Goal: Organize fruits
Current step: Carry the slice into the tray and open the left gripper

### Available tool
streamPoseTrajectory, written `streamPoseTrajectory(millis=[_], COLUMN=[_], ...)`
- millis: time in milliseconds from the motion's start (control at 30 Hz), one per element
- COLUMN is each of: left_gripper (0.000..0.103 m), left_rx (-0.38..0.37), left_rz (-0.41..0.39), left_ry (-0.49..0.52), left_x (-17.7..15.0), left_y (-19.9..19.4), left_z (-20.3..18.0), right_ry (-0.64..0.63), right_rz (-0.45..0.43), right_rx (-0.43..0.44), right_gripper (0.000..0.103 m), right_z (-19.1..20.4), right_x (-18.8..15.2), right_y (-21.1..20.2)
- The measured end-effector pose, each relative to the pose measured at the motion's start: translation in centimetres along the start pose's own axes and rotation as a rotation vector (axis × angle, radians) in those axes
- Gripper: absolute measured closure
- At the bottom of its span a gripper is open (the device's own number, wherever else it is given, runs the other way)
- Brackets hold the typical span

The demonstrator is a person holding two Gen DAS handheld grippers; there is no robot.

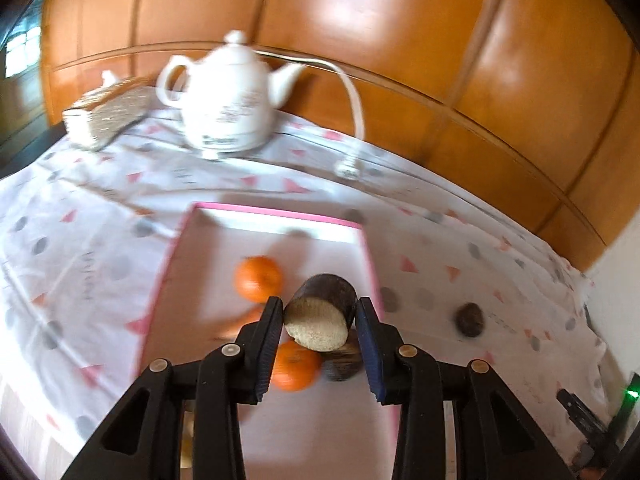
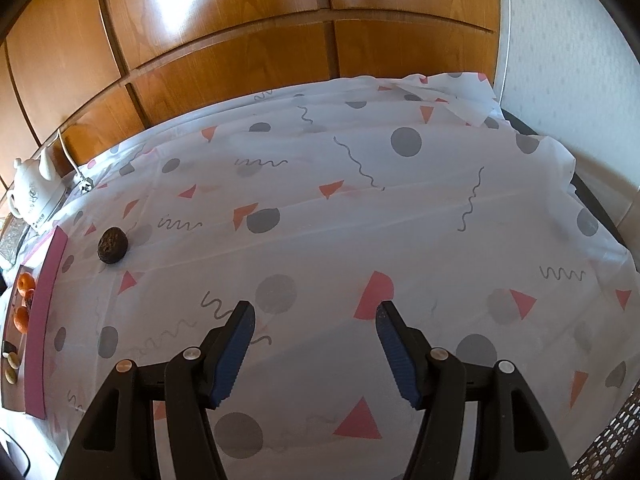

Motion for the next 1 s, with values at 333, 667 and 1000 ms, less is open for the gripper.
streamPoseTrajectory(millis=[333,667,1000], left_gripper=[0.076,0.077,0.077], left_rx=[0.079,0.103,0.130], left_rz=[-0.031,-0.046,-0.028], left_ry=[-0.070,-0.111,-0.051], left_x=[-0.9,-1.4,-4.2], left_y=[-1.2,-2.4,-2.5], left_z=[4.7,6.2,4.6], right_ry=[-0.007,-0.018,-0.024], right_rz=[0.003,-0.002,0.003], right_rx=[-0.009,-0.013,-0.011], right_gripper=[0.039,0.039,0.039], right_z=[0.3,0.6,0.8], right_x=[-0.5,-0.5,-0.6], right_y=[-0.3,-0.7,-0.6])
Point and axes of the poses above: each gripper's, at about its wrist camera, not at the fingertips, and y roughly the way its jaws point, z to its left, x to its top, the point moved 2 cm from there along y, roughly the way its jaws point, and after that the axes turned 6 degrees about -y, right-handed, at the moved point
